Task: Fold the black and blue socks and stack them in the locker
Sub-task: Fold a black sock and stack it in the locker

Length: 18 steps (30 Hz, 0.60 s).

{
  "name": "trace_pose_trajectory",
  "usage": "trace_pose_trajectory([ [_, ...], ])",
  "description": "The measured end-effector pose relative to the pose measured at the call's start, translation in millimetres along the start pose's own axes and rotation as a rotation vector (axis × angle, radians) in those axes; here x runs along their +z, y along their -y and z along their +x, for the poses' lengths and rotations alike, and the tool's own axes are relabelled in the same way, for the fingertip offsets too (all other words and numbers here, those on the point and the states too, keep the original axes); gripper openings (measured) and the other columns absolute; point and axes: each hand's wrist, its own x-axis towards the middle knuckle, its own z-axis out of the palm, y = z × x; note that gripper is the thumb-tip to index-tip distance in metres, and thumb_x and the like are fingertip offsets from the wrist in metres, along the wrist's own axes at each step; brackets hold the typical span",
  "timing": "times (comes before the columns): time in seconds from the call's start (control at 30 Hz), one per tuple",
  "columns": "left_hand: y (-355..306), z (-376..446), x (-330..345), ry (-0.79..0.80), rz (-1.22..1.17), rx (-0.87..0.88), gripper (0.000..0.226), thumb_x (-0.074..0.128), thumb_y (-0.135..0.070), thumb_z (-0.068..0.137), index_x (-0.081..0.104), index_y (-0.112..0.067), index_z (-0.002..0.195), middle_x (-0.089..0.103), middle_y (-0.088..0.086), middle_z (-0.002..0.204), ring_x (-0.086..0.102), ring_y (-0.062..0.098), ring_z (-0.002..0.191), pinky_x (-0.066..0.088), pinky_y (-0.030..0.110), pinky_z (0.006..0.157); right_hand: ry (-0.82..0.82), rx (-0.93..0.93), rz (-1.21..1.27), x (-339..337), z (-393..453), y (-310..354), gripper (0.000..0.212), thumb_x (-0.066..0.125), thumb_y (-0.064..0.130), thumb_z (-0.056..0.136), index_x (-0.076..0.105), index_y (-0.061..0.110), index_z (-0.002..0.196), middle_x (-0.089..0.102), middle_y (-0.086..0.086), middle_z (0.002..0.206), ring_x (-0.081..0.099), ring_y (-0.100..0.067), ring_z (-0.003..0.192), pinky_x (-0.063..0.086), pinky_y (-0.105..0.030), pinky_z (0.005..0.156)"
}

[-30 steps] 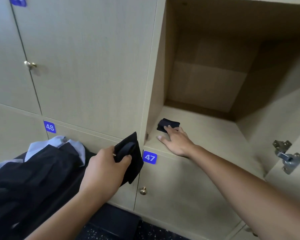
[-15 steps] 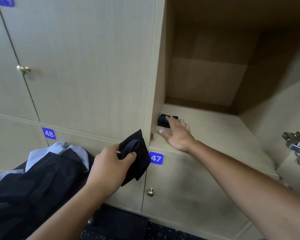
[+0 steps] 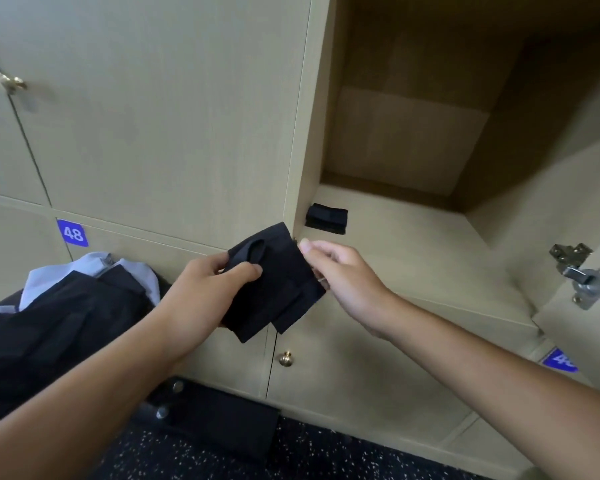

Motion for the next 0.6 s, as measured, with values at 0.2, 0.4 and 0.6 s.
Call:
trace_pose_trajectory([
  [0.2, 6, 1, 1, 0.029, 0.021, -0.007, 0.015, 0.066, -0.025, 0.097, 0.075, -0.014, 0.1, 0.078, 0.012, 0.094, 0.075, 0.032, 0.09, 0.053, 0.037, 0.074, 0.028, 0.014, -0.036, -21, -12, 5, 0.014, 0.063, 0.026, 0.1, 0.071, 0.015, 0.103, 0.079, 0.0, 0.094, 0.074, -0.015, 0.088, 0.054, -0.021, 0.08],
  [0.4, 15, 4, 4, -0.014, 0.039, -0.014, 0.01, 0.067, -0.022, 0.097, 0.075, -0.018, 0.095, 0.079, 0.006, 0.086, 0.074, 0.022, 0.079, 0.052, 0.031, 0.069, -0.406, -0.123, -0.265, -67, -1, -10, 0.008, 0.067, 0.02, 0.095, 0.066, 0.024, 0.088, 0.074, 0.008, 0.083, 0.067, -0.008, 0.076, 0.047, -0.022, 0.069],
  [0.6, 19, 8, 12, -0.012, 0.043, -0.012, 0.008, 0.068, -0.023, 0.095, 0.074, -0.019, 0.092, 0.078, 0.004, 0.083, 0.071, 0.02, 0.074, 0.05, 0.033, 0.069, -0.466, -0.181, -0.731, -111, 6, -50, 0.01, 0.071, 0.02, 0.093, 0.064, 0.029, 0.094, 0.069, 0.009, 0.093, 0.06, -0.008, 0.084, 0.041, -0.017, 0.068],
])
